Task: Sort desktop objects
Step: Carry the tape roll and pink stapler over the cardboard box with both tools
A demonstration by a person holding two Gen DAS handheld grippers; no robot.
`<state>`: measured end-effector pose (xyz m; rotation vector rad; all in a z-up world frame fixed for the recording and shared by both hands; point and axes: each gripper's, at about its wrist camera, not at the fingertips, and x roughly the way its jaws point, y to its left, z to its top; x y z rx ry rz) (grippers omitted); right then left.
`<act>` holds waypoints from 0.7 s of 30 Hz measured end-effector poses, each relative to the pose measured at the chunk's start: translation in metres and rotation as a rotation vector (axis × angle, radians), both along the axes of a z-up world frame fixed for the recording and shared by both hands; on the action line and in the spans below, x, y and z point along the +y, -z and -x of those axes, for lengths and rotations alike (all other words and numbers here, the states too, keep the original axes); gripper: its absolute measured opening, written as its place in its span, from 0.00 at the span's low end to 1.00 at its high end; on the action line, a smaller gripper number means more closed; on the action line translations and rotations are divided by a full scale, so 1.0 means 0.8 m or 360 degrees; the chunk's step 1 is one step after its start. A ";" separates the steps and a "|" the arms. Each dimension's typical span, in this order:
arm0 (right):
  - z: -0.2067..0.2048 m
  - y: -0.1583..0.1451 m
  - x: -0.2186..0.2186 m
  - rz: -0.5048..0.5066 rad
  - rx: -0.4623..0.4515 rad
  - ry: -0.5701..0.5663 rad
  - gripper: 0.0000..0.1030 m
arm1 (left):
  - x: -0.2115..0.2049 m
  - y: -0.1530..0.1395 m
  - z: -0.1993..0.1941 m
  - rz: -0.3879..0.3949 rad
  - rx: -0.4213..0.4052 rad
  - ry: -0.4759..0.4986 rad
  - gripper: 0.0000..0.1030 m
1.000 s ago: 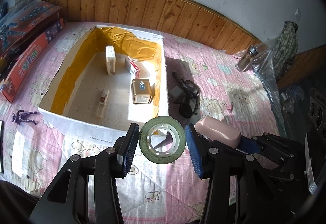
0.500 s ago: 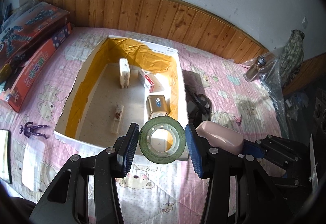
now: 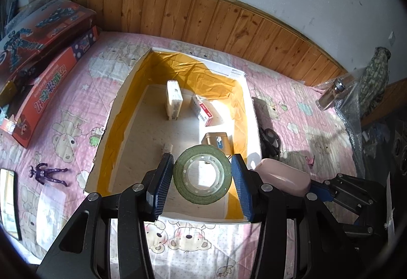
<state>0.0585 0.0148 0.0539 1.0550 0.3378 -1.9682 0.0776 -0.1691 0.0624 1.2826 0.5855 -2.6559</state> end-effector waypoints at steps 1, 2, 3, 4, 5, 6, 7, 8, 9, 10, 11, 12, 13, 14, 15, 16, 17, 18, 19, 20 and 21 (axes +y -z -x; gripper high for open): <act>0.003 0.001 -0.003 -0.0003 -0.0005 -0.0001 0.25 | -0.004 0.002 0.002 -0.0011 -0.0006 -0.0005 0.47; 0.005 0.001 -0.005 -0.0004 -0.0011 -0.0004 0.25 | -0.009 0.005 0.004 -0.0020 -0.0014 -0.0013 0.47; 0.008 0.002 -0.008 -0.0008 -0.0014 -0.0007 0.25 | -0.013 0.007 0.005 -0.0027 -0.0021 -0.0021 0.47; 0.010 0.004 -0.011 -0.0014 -0.0014 -0.0010 0.25 | -0.016 0.009 0.007 -0.0034 -0.0026 -0.0024 0.47; 0.012 0.005 -0.015 -0.0020 -0.0016 -0.0014 0.25 | -0.020 0.011 0.008 -0.0039 -0.0032 -0.0030 0.47; 0.014 0.006 -0.018 -0.0025 -0.0018 -0.0018 0.25 | -0.023 0.013 0.010 -0.0042 -0.0038 -0.0037 0.47; 0.016 0.008 -0.021 -0.0033 -0.0020 -0.0021 0.25 | -0.026 0.015 0.012 -0.0044 -0.0042 -0.0041 0.47; 0.018 0.010 -0.024 -0.0037 -0.0025 -0.0025 0.25 | -0.029 0.017 0.014 -0.0046 -0.0048 -0.0044 0.47; 0.021 0.012 -0.026 -0.0039 -0.0035 -0.0027 0.25 | -0.033 0.019 0.016 -0.0045 -0.0056 -0.0049 0.47; 0.024 0.014 -0.029 -0.0043 -0.0044 -0.0028 0.25 | -0.036 0.021 0.018 -0.0045 -0.0063 -0.0052 0.47; 0.027 0.016 -0.032 -0.0047 -0.0053 -0.0030 0.25 | -0.039 0.023 0.020 -0.0045 -0.0071 -0.0053 0.47; 0.030 0.018 -0.035 -0.0050 -0.0065 -0.0033 0.25 | -0.042 0.025 0.022 -0.0040 -0.0081 -0.0055 0.47; 0.033 0.020 -0.038 -0.0052 -0.0080 -0.0036 0.25 | -0.044 0.027 0.024 -0.0035 -0.0092 -0.0053 0.47; 0.037 0.023 -0.041 -0.0055 -0.0098 -0.0036 0.25 | -0.046 0.029 0.027 -0.0032 -0.0105 -0.0049 0.47; 0.040 0.025 -0.044 -0.0055 -0.0117 -0.0039 0.25 | -0.049 0.032 0.029 -0.0027 -0.0118 -0.0048 0.47; 0.044 0.027 -0.047 -0.0054 -0.0134 -0.0040 0.25 | -0.051 0.035 0.031 -0.0023 -0.0132 -0.0042 0.47; 0.047 0.030 -0.050 -0.0057 -0.0147 -0.0041 0.25 | -0.053 0.037 0.034 -0.0019 -0.0146 -0.0032 0.47; 0.050 0.032 -0.053 -0.0060 -0.0159 -0.0042 0.25 | -0.055 0.041 0.036 -0.0016 -0.0164 -0.0029 0.47; 0.054 0.033 -0.057 -0.0061 -0.0171 -0.0042 0.25 | -0.057 0.043 0.038 -0.0013 -0.0180 -0.0024 0.47; 0.057 0.035 -0.060 -0.0064 -0.0181 -0.0044 0.25 | -0.059 0.046 0.040 -0.0010 -0.0195 -0.0017 0.47; 0.060 0.037 -0.063 -0.0068 -0.0192 -0.0045 0.25 | -0.061 0.049 0.041 -0.0004 -0.0211 -0.0013 0.47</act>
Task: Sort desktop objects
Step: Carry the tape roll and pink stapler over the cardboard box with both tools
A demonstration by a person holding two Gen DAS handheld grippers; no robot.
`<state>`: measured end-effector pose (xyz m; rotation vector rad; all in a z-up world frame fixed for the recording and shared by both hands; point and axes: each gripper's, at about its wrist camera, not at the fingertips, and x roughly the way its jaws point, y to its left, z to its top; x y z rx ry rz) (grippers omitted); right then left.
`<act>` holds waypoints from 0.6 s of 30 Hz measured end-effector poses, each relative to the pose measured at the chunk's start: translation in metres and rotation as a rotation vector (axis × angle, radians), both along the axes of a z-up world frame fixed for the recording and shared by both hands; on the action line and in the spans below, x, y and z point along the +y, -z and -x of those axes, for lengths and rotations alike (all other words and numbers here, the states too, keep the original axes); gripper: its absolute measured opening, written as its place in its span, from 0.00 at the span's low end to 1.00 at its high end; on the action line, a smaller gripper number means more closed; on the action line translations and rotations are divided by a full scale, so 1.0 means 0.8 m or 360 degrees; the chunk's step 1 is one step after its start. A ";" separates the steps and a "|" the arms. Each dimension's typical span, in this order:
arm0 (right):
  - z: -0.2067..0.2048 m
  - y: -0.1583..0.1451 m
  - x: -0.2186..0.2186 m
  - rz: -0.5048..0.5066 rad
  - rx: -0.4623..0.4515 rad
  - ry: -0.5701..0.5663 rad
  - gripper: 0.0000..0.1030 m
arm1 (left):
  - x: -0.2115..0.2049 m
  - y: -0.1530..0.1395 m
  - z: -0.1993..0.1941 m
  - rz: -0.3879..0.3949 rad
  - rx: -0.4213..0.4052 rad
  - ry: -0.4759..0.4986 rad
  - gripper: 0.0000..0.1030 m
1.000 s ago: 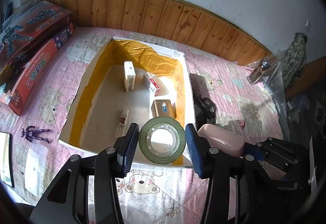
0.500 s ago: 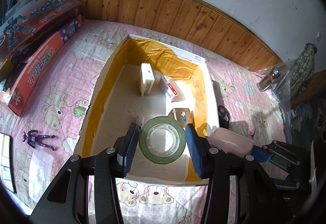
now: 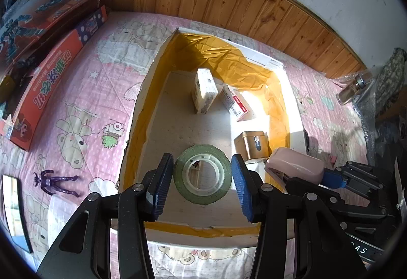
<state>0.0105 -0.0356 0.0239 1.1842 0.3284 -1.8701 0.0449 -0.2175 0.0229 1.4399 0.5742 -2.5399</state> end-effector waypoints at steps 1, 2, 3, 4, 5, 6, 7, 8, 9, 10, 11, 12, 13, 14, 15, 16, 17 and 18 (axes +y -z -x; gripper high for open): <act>0.003 0.002 -0.004 -0.0005 -0.0010 0.0000 0.25 | -0.001 0.003 0.002 0.0008 -0.0014 0.0006 0.47; 0.006 0.004 -0.007 -0.0011 -0.0019 -0.0002 0.25 | -0.002 0.006 0.003 0.0015 -0.0028 0.0013 0.47; 0.009 0.007 -0.011 -0.0018 -0.0026 -0.0002 0.25 | -0.003 0.008 0.004 0.0022 -0.0041 0.0016 0.47; 0.013 0.009 -0.014 -0.0025 -0.0032 -0.0001 0.25 | -0.004 0.010 0.005 0.0026 -0.0051 0.0023 0.47; 0.016 0.011 -0.017 -0.0032 -0.0040 -0.0003 0.25 | -0.005 0.012 0.007 0.0031 -0.0060 0.0031 0.47; 0.019 0.013 -0.021 -0.0039 -0.0050 -0.0005 0.25 | -0.006 0.014 0.008 0.0045 -0.0070 0.0035 0.47; 0.023 0.016 -0.024 -0.0048 -0.0056 -0.0003 0.25 | -0.006 0.016 0.009 0.0058 -0.0080 0.0044 0.47; 0.026 0.018 -0.028 -0.0061 -0.0060 -0.0008 0.25 | -0.007 0.017 0.010 0.0067 -0.0090 0.0051 0.47; 0.028 0.021 -0.032 -0.0073 -0.0064 -0.0012 0.25 | -0.007 0.018 0.011 0.0078 -0.0099 0.0053 0.47; 0.031 0.023 -0.036 -0.0087 -0.0066 -0.0016 0.25 | -0.008 0.020 0.012 0.0087 -0.0108 0.0057 0.47; 0.033 0.025 -0.040 -0.0103 -0.0064 -0.0023 0.25 | -0.009 0.021 0.013 0.0093 -0.0117 0.0060 0.47; 0.035 0.027 -0.045 -0.0118 -0.0062 -0.0029 0.25 | -0.010 0.023 0.014 0.0101 -0.0126 0.0063 0.47; 0.038 0.030 -0.049 -0.0132 -0.0065 -0.0034 0.25 | -0.010 0.024 0.015 0.0112 -0.0135 0.0068 0.47; 0.041 0.032 -0.055 -0.0144 -0.0070 -0.0042 0.25 | -0.011 0.026 0.016 0.0121 -0.0145 0.0074 0.47; 0.043 0.034 -0.060 -0.0157 -0.0072 -0.0046 0.25 | -0.012 0.028 0.018 0.0125 -0.0155 0.0079 0.47; 0.046 0.037 -0.064 -0.0168 -0.0075 -0.0048 0.25 | -0.012 0.030 0.019 0.0129 -0.0167 0.0083 0.47; 0.048 0.039 -0.069 -0.0179 -0.0078 -0.0052 0.25 | -0.012 0.032 0.020 0.0132 -0.0178 0.0089 0.47; 0.051 0.040 -0.074 -0.0190 -0.0082 -0.0057 0.25 | -0.012 0.034 0.021 0.0134 -0.0190 0.0095 0.47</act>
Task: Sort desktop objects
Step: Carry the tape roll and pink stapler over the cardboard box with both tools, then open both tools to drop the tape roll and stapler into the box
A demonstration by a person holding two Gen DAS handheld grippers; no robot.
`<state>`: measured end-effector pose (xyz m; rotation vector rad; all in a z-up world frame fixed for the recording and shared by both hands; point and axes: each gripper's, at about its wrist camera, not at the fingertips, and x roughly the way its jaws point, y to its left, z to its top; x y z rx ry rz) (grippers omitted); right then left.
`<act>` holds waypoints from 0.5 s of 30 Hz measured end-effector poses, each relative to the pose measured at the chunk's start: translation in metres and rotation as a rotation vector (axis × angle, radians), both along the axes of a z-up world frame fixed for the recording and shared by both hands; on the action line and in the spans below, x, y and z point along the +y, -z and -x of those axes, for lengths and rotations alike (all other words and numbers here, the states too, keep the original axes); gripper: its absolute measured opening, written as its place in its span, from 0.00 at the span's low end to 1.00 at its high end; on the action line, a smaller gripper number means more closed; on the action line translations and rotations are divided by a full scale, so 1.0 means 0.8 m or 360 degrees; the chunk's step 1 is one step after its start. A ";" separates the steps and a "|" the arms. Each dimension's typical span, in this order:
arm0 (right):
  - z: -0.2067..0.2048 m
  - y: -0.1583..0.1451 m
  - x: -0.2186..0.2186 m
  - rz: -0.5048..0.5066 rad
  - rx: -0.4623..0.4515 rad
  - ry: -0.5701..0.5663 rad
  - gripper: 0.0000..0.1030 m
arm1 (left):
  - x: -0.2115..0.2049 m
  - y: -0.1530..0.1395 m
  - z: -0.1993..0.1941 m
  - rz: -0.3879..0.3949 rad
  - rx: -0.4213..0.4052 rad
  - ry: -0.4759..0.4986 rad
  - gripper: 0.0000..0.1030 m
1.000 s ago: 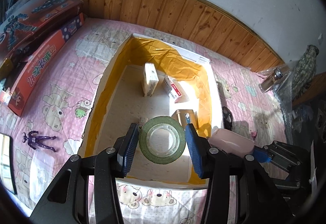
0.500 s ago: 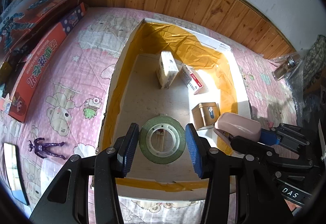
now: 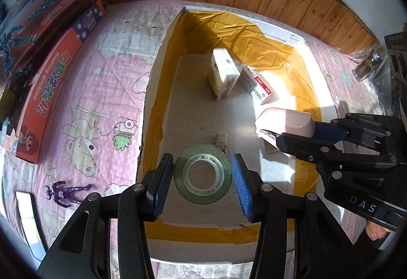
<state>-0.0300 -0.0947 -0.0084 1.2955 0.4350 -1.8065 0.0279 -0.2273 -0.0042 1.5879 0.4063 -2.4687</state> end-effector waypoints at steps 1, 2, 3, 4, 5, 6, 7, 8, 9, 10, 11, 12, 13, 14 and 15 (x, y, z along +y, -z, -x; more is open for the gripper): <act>0.003 0.002 -0.005 -0.0010 -0.0003 -0.0002 0.25 | 0.000 0.002 0.001 0.0004 -0.0010 0.0005 0.47; 0.006 0.004 -0.009 -0.0023 -0.0007 -0.0003 0.25 | 0.001 0.004 0.002 0.0008 -0.0022 0.0014 0.47; 0.009 0.006 -0.014 -0.0035 -0.0013 -0.0005 0.25 | 0.002 0.005 0.003 0.0013 -0.0032 0.0025 0.47; 0.012 0.008 -0.018 -0.0046 -0.0016 -0.0006 0.25 | 0.003 0.007 0.004 0.0021 -0.0043 0.0035 0.47; 0.015 0.010 -0.023 -0.0061 -0.0017 -0.0006 0.25 | 0.004 0.009 0.006 0.0028 -0.0056 0.0045 0.47; 0.018 0.012 -0.027 -0.0075 -0.0021 -0.0005 0.25 | 0.005 0.011 0.007 0.0031 -0.0070 0.0058 0.47; 0.022 0.014 -0.032 -0.0085 -0.0028 -0.0004 0.25 | 0.006 0.013 0.009 0.0033 -0.0083 0.0067 0.47; 0.026 0.017 -0.036 -0.0097 -0.0036 -0.0004 0.25 | 0.007 0.015 0.010 0.0035 -0.0097 0.0076 0.47; 0.030 0.019 -0.041 -0.0109 -0.0046 0.0001 0.25 | 0.008 0.017 0.012 0.0030 -0.0110 0.0085 0.47; 0.034 0.022 -0.045 -0.0120 -0.0056 0.0005 0.25 | 0.008 0.019 0.013 0.0019 -0.0125 0.0093 0.47; 0.038 0.024 -0.050 -0.0129 -0.0064 0.0009 0.25 | 0.007 0.021 0.015 0.0018 -0.0140 0.0096 0.47; 0.042 0.027 -0.054 -0.0137 -0.0071 0.0015 0.25 | 0.007 0.023 0.016 0.0027 -0.0151 0.0101 0.47; 0.046 0.030 -0.059 -0.0146 -0.0079 0.0020 0.25 | 0.007 0.024 0.018 0.0034 -0.0165 0.0111 0.47; 0.049 0.033 -0.064 -0.0154 -0.0092 0.0026 0.25 | 0.008 0.025 0.019 0.0038 -0.0180 0.0119 0.47; 0.053 0.037 -0.069 -0.0167 -0.0101 0.0031 0.25 | 0.009 0.025 0.020 0.0040 -0.0189 0.0132 0.47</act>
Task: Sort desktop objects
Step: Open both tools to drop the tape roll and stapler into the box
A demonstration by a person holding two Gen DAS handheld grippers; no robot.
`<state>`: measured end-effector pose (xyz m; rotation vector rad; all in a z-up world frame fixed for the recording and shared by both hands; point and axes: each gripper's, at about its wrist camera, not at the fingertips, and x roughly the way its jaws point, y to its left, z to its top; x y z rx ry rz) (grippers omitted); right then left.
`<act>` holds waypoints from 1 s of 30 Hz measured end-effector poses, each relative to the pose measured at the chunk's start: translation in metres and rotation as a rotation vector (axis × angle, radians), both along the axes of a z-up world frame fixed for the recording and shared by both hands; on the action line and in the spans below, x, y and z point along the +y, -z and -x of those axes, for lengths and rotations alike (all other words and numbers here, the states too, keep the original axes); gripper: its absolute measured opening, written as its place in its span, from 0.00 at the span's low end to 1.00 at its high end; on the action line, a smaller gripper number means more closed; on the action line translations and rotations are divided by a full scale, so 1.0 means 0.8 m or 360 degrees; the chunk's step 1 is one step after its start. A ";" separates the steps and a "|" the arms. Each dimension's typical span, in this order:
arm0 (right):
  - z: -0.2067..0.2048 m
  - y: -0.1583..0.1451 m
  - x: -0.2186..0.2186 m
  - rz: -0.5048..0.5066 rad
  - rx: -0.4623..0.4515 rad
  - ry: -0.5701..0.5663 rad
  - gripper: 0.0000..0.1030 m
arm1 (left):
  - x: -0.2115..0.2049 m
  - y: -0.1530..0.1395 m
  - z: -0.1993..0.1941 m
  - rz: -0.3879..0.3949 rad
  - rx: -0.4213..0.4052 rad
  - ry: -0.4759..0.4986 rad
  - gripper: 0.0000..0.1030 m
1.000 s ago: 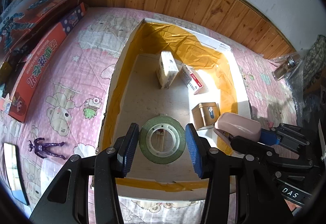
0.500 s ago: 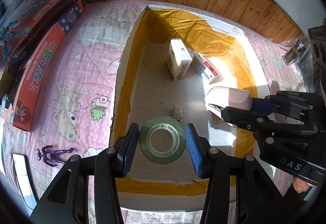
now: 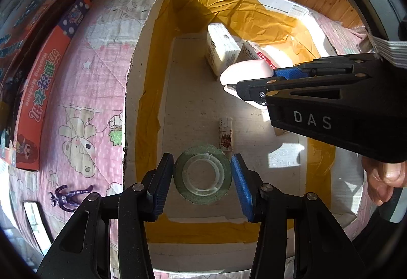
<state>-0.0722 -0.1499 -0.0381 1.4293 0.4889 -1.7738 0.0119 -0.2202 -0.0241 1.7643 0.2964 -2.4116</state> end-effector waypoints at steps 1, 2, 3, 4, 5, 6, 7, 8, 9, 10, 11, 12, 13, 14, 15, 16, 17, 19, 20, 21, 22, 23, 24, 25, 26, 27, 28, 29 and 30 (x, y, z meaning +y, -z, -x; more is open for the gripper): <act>0.003 0.004 -0.006 -0.0013 -0.0005 0.0005 0.25 | 0.002 0.000 0.002 0.0001 -0.0011 0.0018 0.47; 0.006 0.007 -0.011 -0.0022 -0.0018 0.0010 0.25 | 0.003 0.001 0.003 0.0007 -0.0020 0.0027 0.47; 0.009 0.011 -0.017 -0.0026 -0.0035 0.0017 0.25 | 0.004 0.001 0.005 0.0015 -0.0028 0.0029 0.47; 0.012 0.015 -0.023 -0.0030 -0.0052 0.0023 0.25 | 0.004 0.002 0.006 0.0019 -0.0035 0.0035 0.48; 0.015 0.019 -0.029 -0.0030 -0.0070 0.0034 0.25 | 0.004 0.003 0.008 0.0026 -0.0042 0.0040 0.48; 0.018 0.022 -0.034 -0.0032 -0.0085 0.0046 0.25 | 0.004 0.003 0.009 0.0028 -0.0046 0.0040 0.48; 0.020 0.026 -0.039 -0.0036 -0.0089 0.0055 0.25 | 0.004 0.003 0.009 0.0022 -0.0045 0.0041 0.48; 0.023 0.029 -0.042 -0.0038 -0.0087 0.0068 0.25 | 0.004 0.003 0.009 0.0021 -0.0049 0.0045 0.48; 0.025 0.032 -0.045 -0.0034 -0.0093 0.0073 0.25 | 0.004 0.004 0.010 0.0026 -0.0056 0.0049 0.48; 0.027 0.035 -0.048 -0.0029 -0.0103 0.0077 0.25 | 0.005 0.004 0.010 0.0032 -0.0060 0.0054 0.49; 0.028 0.038 -0.048 -0.0029 -0.0105 0.0089 0.25 | 0.005 0.005 0.010 0.0042 -0.0064 0.0057 0.49; 0.029 0.040 -0.049 -0.0025 -0.0096 0.0095 0.26 | 0.005 0.005 0.009 0.0055 -0.0068 0.0057 0.49; 0.029 0.042 -0.048 -0.0023 -0.0091 0.0095 0.27 | 0.005 0.005 0.009 0.0066 -0.0073 0.0056 0.49; 0.030 0.043 -0.046 -0.0028 -0.0089 0.0098 0.29 | 0.005 0.005 0.008 0.0074 -0.0078 0.0056 0.49; 0.030 0.042 -0.045 -0.0026 -0.0087 0.0101 0.36 | 0.005 0.005 0.008 0.0082 -0.0082 0.0053 0.49; 0.029 0.039 -0.042 -0.0020 -0.0081 0.0105 0.39 | 0.004 0.004 0.007 0.0092 -0.0085 0.0045 0.49; 0.029 0.037 -0.038 -0.0013 -0.0079 0.0103 0.39 | 0.004 0.004 0.006 0.0099 -0.0087 0.0038 0.49; 0.027 0.031 -0.030 -0.0006 -0.0085 0.0098 0.42 | 0.004 0.003 0.003 0.0105 -0.0099 0.0024 0.49; 0.025 0.028 -0.026 -0.0001 -0.0097 0.0089 0.43 | 0.004 0.002 0.002 0.0102 -0.0104 0.0018 0.49; 0.022 0.025 -0.022 0.0003 -0.0112 0.0074 0.45 | 0.004 0.001 0.000 0.0099 -0.0105 0.0012 0.49; 0.019 0.022 -0.017 0.0005 -0.0122 0.0063 0.48 | 0.004 0.000 -0.002 0.0094 -0.0107 0.0008 0.50; 0.014 0.019 -0.012 0.0007 -0.0132 0.0046 0.49 | 0.004 -0.002 -0.003 0.0098 -0.0110 0.0003 0.50; 0.009 0.016 -0.006 0.0011 -0.0140 0.0023 0.50 | 0.003 -0.004 -0.004 0.0102 -0.0105 -0.0005 0.50; 0.004 0.012 0.000 0.0016 -0.0138 0.0008 0.51 | 0.003 -0.007 -0.006 0.0102 -0.0098 -0.0014 0.50; -0.001 0.007 0.006 0.0018 -0.0129 -0.0002 0.51 | 0.003 -0.011 -0.007 0.0102 -0.0094 -0.0019 0.50; -0.004 0.003 0.012 0.0018 -0.0121 -0.0012 0.51 | 0.004 -0.014 -0.006 0.0102 -0.0091 -0.0022 0.50; -0.008 0.000 0.018 0.0017 -0.0115 -0.0022 0.52 | 0.005 -0.019 -0.006 0.0107 -0.0085 -0.0025 0.50; -0.012 -0.004 0.024 0.0016 -0.0109 -0.0030 0.52 | 0.005 -0.022 -0.008 0.0115 -0.0078 -0.0025 0.50; -0.015 -0.008 0.031 0.0016 -0.0101 -0.0034 0.53 | 0.010 -0.028 -0.010 0.0120 -0.0072 -0.0023 0.50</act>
